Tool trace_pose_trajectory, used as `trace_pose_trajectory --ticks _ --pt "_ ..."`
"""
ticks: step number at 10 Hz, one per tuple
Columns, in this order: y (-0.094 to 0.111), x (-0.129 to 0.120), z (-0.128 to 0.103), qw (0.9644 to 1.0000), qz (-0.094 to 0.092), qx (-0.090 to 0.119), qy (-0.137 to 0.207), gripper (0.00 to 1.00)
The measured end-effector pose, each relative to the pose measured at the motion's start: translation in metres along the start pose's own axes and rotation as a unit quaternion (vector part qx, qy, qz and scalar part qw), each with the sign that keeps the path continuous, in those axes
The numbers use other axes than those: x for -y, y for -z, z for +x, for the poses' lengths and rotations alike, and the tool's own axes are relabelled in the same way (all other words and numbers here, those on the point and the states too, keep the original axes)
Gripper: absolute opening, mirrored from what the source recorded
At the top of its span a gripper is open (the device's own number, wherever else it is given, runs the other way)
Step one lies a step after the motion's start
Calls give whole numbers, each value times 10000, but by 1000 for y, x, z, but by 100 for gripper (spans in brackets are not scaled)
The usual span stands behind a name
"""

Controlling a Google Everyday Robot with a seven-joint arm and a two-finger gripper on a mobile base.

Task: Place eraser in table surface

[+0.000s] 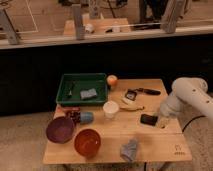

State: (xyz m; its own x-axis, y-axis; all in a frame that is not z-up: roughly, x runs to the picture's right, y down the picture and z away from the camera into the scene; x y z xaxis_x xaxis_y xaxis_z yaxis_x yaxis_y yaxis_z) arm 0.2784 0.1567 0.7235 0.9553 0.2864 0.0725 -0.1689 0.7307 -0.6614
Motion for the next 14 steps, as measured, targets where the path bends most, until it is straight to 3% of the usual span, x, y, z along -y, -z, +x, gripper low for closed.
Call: trace_pose_trajectory --ticks 2,3,5,7,11,13,14 --pt "38 10 3 9993 347 64 -120 0" --pt "46 11 6 9989 430 99 -179 0" --pt "50 13 6 9989 419 153 -172 0" --pt "33 10 9 9991 365 163 -130 0" --pt "-45 -6 24 9999 71 144 -15 1" --pt "-73 -16 28 9998 -94 177 97 15" --pt "-83 -20 29 9996 -160 196 136 27"
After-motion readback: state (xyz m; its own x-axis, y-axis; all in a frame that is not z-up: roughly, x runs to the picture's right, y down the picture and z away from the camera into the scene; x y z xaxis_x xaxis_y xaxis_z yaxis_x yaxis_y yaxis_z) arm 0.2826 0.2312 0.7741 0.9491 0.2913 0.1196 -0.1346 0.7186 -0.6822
